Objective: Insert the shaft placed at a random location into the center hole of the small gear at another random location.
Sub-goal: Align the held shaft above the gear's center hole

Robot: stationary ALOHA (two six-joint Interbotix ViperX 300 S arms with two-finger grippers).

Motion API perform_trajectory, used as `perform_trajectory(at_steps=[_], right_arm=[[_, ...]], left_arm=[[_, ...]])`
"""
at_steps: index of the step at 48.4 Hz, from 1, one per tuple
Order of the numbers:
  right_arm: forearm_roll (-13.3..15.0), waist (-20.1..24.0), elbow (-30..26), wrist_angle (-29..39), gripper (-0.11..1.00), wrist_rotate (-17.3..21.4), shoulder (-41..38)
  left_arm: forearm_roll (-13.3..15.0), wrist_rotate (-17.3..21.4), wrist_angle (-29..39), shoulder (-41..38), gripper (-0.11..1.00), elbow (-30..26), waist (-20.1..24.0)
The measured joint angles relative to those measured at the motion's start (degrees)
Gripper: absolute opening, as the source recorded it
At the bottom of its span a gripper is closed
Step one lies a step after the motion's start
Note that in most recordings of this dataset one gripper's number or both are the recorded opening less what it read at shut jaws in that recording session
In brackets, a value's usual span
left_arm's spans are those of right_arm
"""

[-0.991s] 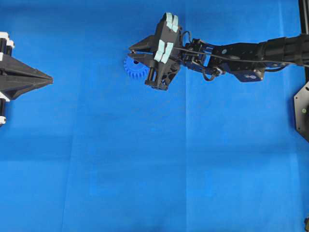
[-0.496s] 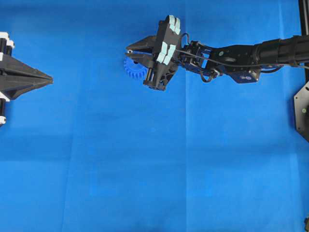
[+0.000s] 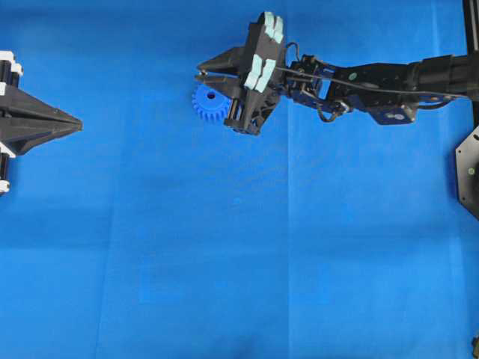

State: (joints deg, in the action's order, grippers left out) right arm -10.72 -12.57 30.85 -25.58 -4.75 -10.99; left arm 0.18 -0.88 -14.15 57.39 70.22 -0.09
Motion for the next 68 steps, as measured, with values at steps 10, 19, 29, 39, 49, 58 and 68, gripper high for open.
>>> perform_trajectory(at_steps=[10,19,29,39,49,58,68], right_arm=[[0.09,0.44,0.79,0.00,0.03,0.00,0.62],[-0.09,1.05,2.02,-1.58,0.03,0.18,0.53],[-0.97,1.05,3.78,-4.92,0.03,0.79,-0.88],[-2.81,1.14,4.92,-7.91,0.03,0.97,-3.60],[-3.87,1.41,5.89,-9.49,0.03,1.05,-4.39],[-3.96,1.41,6.06,-10.02,0.03,0.97,-4.39],[-3.96,1.41,5.98,-10.02,0.03,0.70,-4.31]], left_arm=[[-0.09,0.00,-0.09,0.00,0.00,0.09,0.00],[-0.09,0.00,0.00,0.09,0.00,0.09,0.00],[0.00,0.00,0.00,0.09,0.00,0.00,0.00],[-0.09,0.00,0.00,0.00,0.00,0.09,-0.09],[-0.09,0.00,-0.09,0.09,0.00,0.09,-0.09],[-0.09,0.00,-0.09,0.09,0.00,0.09,0.00],[-0.09,-0.09,-0.09,0.09,0.00,0.09,-0.09]])
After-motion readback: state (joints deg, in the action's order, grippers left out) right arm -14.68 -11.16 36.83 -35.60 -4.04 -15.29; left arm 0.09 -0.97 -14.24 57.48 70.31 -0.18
